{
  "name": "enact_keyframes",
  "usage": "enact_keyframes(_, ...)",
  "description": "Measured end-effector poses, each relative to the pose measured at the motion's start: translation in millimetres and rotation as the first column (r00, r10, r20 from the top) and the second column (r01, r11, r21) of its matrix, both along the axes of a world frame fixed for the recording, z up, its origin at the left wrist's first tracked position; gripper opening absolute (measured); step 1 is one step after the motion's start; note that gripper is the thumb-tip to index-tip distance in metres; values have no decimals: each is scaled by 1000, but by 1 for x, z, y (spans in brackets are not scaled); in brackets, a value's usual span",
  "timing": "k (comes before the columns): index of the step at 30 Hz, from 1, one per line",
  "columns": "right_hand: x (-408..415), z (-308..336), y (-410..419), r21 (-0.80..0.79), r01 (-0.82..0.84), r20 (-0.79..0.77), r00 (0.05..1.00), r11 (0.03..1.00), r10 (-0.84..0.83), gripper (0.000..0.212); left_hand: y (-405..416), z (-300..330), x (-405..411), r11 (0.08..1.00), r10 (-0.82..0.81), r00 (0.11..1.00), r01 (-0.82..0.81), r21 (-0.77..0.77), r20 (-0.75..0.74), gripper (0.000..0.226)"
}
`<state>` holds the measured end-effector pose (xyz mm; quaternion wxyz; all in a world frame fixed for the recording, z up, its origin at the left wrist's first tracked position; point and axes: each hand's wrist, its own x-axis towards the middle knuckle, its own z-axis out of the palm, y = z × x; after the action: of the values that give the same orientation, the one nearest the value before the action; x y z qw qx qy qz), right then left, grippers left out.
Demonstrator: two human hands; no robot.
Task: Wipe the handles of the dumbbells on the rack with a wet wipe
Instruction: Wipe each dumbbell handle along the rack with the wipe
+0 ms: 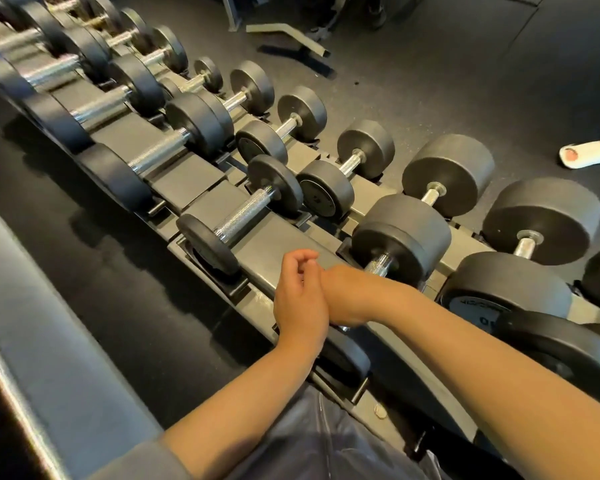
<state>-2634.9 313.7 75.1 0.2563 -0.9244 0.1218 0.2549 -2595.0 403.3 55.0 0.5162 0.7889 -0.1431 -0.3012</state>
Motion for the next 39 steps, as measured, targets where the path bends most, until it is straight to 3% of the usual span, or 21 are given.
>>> enact_keyframes(3,-4,-5,4,9,3,29,1000,1000,-4,12,-1,-2,4,996,87,994,-88,-3,-72,18)
enact_keyframes(7,-14,-12,-20,-285,58,-22,997,957,-67,32,-3,-4,3,996,88,995,-87,27,-41,16)
enact_keyframes(11,-22,-22,-33,-389,121,-8,991,913,-135,43,-1,-3,1,997,9,997,-14,75,76,15)
enact_keyframes(14,-33,-27,-25,-278,202,137,976,939,-170,31,-2,-3,-1,994,-68,983,51,99,171,13)
enact_keyframes(16,-48,-28,-15,-47,268,264,932,962,-247,18,-2,-2,-3,991,-98,973,78,104,208,13)
enact_keyframes(18,-60,-23,1,232,268,298,896,935,-331,7,-1,-4,-3,992,-103,967,81,101,232,13)
enact_keyframes(20,-69,-24,19,335,291,317,861,896,-398,6,-1,-7,-2,992,-100,961,74,106,259,13)
enact_keyframes(23,-74,-36,26,234,421,385,787,876,-481,14,-2,-9,-3,989,-116,959,87,118,260,12)
enact_keyframes(27,-79,-54,1,111,646,462,639,755,-615,20,-1,-10,-3,989,-115,964,89,117,241,12)
enact_keyframes(30,-80,-65,-8,26,684,490,627,729,-606,24,0,-8,-2,991,-109,968,88,99,227,13)
enact_keyframes(34,-75,-62,-2,126,750,496,519,650,-696,22,0,-6,0,992,-110,971,93,91,214,12)
enact_keyframes(39,-73,-38,19,156,465,466,743,871,-480,20,2,-7,1,988,-144,965,127,87,220,13)
